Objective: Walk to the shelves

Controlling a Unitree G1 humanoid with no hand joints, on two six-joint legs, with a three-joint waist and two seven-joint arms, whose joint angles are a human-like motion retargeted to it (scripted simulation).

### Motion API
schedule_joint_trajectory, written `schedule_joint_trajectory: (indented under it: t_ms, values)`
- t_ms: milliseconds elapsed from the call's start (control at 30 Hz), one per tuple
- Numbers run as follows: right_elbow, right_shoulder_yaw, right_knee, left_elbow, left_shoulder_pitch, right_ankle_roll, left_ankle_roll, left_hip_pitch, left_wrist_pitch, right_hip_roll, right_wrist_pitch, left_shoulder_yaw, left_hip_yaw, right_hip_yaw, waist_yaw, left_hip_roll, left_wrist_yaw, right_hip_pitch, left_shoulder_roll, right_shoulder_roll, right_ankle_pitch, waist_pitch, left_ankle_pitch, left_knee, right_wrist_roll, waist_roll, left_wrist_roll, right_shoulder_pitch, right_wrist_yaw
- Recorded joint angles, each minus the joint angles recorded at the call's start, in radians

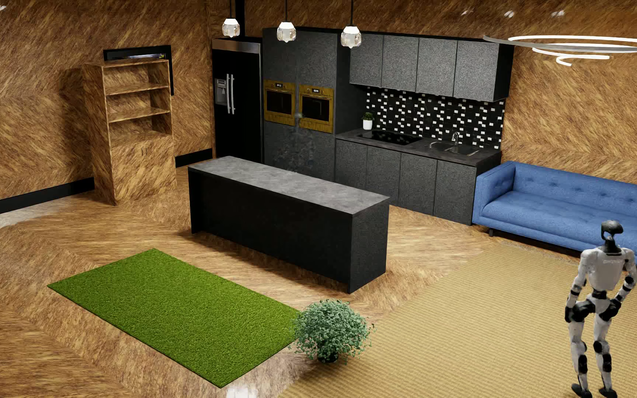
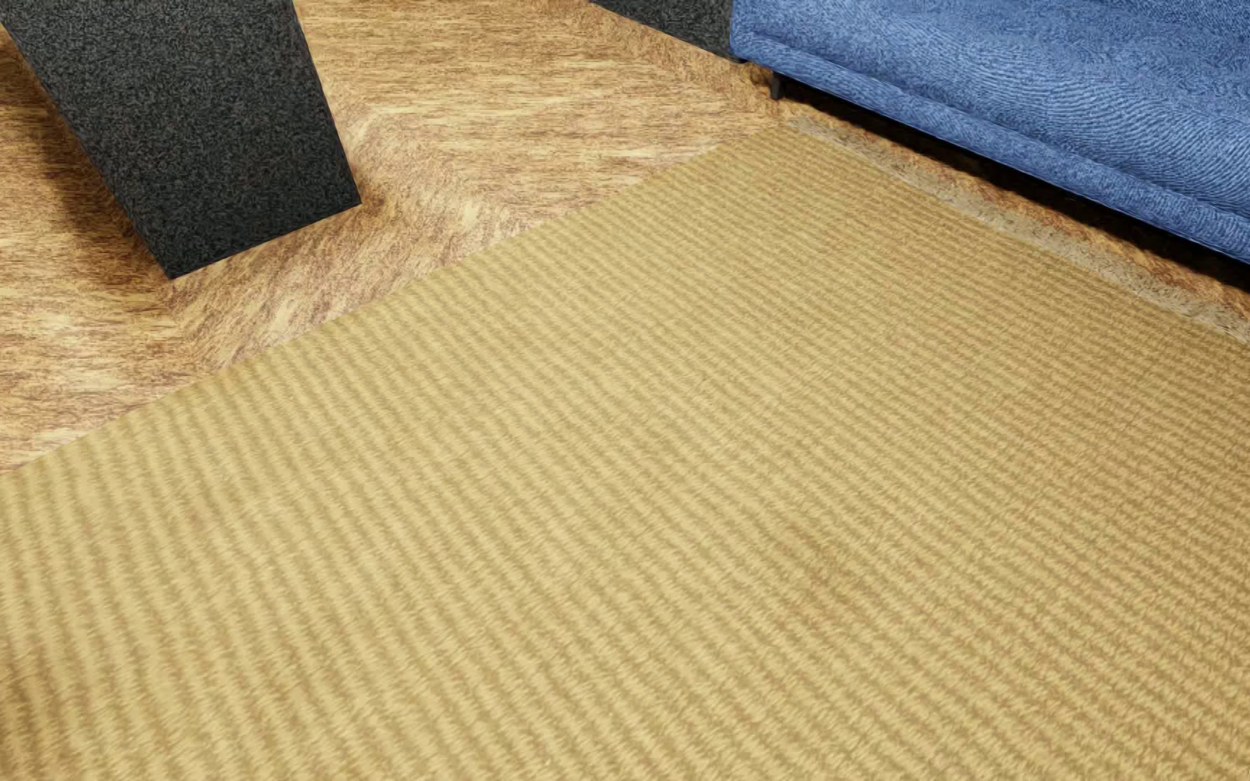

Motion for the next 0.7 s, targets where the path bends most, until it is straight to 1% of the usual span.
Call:
schedule_joint_trajectory:
  t_ms: [67, 100, 167, 233, 267, 300, 333, 367, 400, 433, 467, 500, 533, 567, 600, 667, 700]
  values:
    - [-0.023, -0.026, -0.005, -0.030, -0.014, 0.000, 0.000, -0.020, 0.000, 0.000, 0.000, 0.010, 0.000, 0.000, 0.004, -0.004, 0.000, 0.002, 0.006, 0.012, -0.005, 0.001, 0.042, -0.001, 0.000, -0.006, 0.000, -0.023, 0.000]
    - [-0.027, -0.020, -0.006, -0.042, -0.019, 0.000, 0.000, -0.026, 0.000, -0.004, 0.000, 0.025, 0.000, 0.000, 0.005, -0.008, 0.000, 0.008, 0.005, 0.016, -0.004, -0.002, 0.063, -0.010, 0.000, -0.009, 0.000, -0.033, 0.000]
    - [-0.019, -0.026, -0.011, -0.064, -0.032, 0.000, 0.000, -0.027, 0.000, -0.003, 0.000, 0.031, 0.000, 0.000, 0.021, -0.004, 0.000, 0.017, -0.003, 0.023, -0.007, 0.000, 0.065, -0.004, 0.000, -0.009, 0.000, -0.046, 0.000]
    - [-0.017, -0.036, -0.016, -0.083, -0.036, 0.000, 0.000, -0.035, 0.000, -0.003, 0.000, 0.035, 0.000, 0.000, 0.017, -0.009, 0.000, 0.029, -0.010, 0.027, -0.026, 0.002, 0.075, -0.002, 0.000, -0.011, 0.000, -0.045, 0.000]
    - [-0.019, -0.018, -0.019, -0.090, -0.029, 0.000, 0.000, -0.033, 0.000, -0.005, 0.000, 0.029, 0.000, 0.000, 0.005, -0.019, 0.000, 0.037, -0.013, 0.020, -0.048, 0.002, 0.094, -0.001, 0.000, -0.015, 0.000, -0.039, 0.000]
    - [-0.024, -0.025, -0.017, -0.088, -0.039, 0.000, 0.000, -0.047, 0.000, 0.006, 0.000, 0.038, 0.000, 0.000, 0.033, -0.012, 0.000, 0.012, -0.021, 0.017, -0.056, 0.011, 0.115, 0.006, 0.000, -0.006, 0.000, -0.041, 0.000]
    - [-0.020, -0.019, 0.002, -0.097, -0.035, 0.000, 0.000, -0.047, 0.000, 0.004, 0.000, 0.001, 0.000, 0.000, 0.007, -0.023, 0.000, 0.001, -0.018, 0.015, -0.075, 0.014, 0.130, 0.010, 0.000, -0.009, 0.000, -0.028, 0.000]
    - [-0.012, -0.047, 0.033, -0.093, -0.029, 0.000, 0.000, -0.037, 0.000, 0.018, 0.000, 0.014, 0.000, 0.000, 0.006, -0.023, 0.000, -0.030, -0.023, 0.017, -0.116, 0.020, 0.121, 0.008, 0.000, -0.002, 0.000, -0.011, 0.000]
    - [-0.015, -0.036, 0.124, -0.095, -0.033, 0.000, 0.000, -0.021, 0.000, 0.006, 0.000, -0.013, 0.000, 0.000, -0.003, -0.028, 0.000, -0.077, -0.013, 0.005, -0.123, 0.036, 0.105, 0.017, 0.000, -0.005, 0.000, 0.001, 0.000]
    - [0.003, -0.029, 0.243, -0.083, -0.043, 0.000, 0.000, 0.024, 0.000, -0.012, 0.000, -0.041, 0.000, 0.000, -0.012, -0.043, 0.000, -0.131, -0.002, 0.008, -0.112, 0.065, 0.086, 0.009, 0.000, -0.019, 0.000, 0.007, 0.000]
    - [0.003, -0.017, 0.341, -0.166, -0.029, 0.000, 0.000, 0.049, 0.000, -0.003, 0.000, -0.026, 0.000, 0.000, -0.022, -0.041, 0.000, -0.189, 0.032, 0.011, -0.123, 0.087, 0.068, 0.008, 0.000, -0.021, 0.000, 0.013, 0.000]
    - [0.008, -0.011, 0.415, -0.163, -0.041, 0.000, 0.000, 0.067, 0.000, -0.003, 0.000, -0.049, 0.000, 0.000, -0.066, -0.022, 0.000, -0.244, 0.042, 0.010, -0.129, 0.083, 0.044, 0.002, 0.000, -0.010, 0.000, 0.031, 0.000]
    - [0.010, -0.016, 0.413, -0.154, -0.057, 0.000, 0.000, 0.092, 0.000, 0.000, 0.000, -0.039, 0.000, 0.000, -0.101, -0.006, 0.000, -0.283, 0.036, 0.006, -0.119, 0.094, 0.027, -0.003, 0.000, 0.002, 0.000, 0.045, 0.000]
    - [0.016, -0.013, 0.370, -0.166, -0.064, 0.000, 0.000, 0.128, 0.000, 0.010, 0.000, -0.046, 0.000, 0.000, -0.108, 0.001, 0.000, -0.325, 0.038, -0.001, -0.099, 0.093, 0.003, -0.021, 0.000, 0.016, 0.000, 0.063, 0.000]
    - [0.030, -0.001, 0.334, -0.131, -0.098, 0.000, 0.000, 0.118, 0.000, -0.005, 0.000, -0.011, 0.000, 0.000, -0.159, 0.014, 0.000, -0.387, 0.023, -0.012, -0.071, 0.096, -0.017, -0.017, 0.000, 0.030, 0.000, 0.065, 0.000]
    - [0.079, -0.005, 0.249, -0.148, -0.122, 0.000, 0.000, 0.218, 0.000, -0.005, 0.000, -0.015, 0.000, 0.000, -0.158, 0.018, 0.000, -0.458, 0.029, -0.012, 0.005, 0.117, -0.104, -0.031, 0.000, 0.029, 0.000, 0.080, 0.000]
    - [0.101, -0.007, 0.206, -0.135, -0.137, 0.000, 0.000, 0.256, 0.000, -0.020, 0.000, -0.002, 0.000, 0.000, -0.177, 0.018, 0.000, -0.479, 0.023, -0.013, 0.028, 0.122, -0.135, -0.034, 0.000, 0.028, 0.000, 0.086, 0.000]
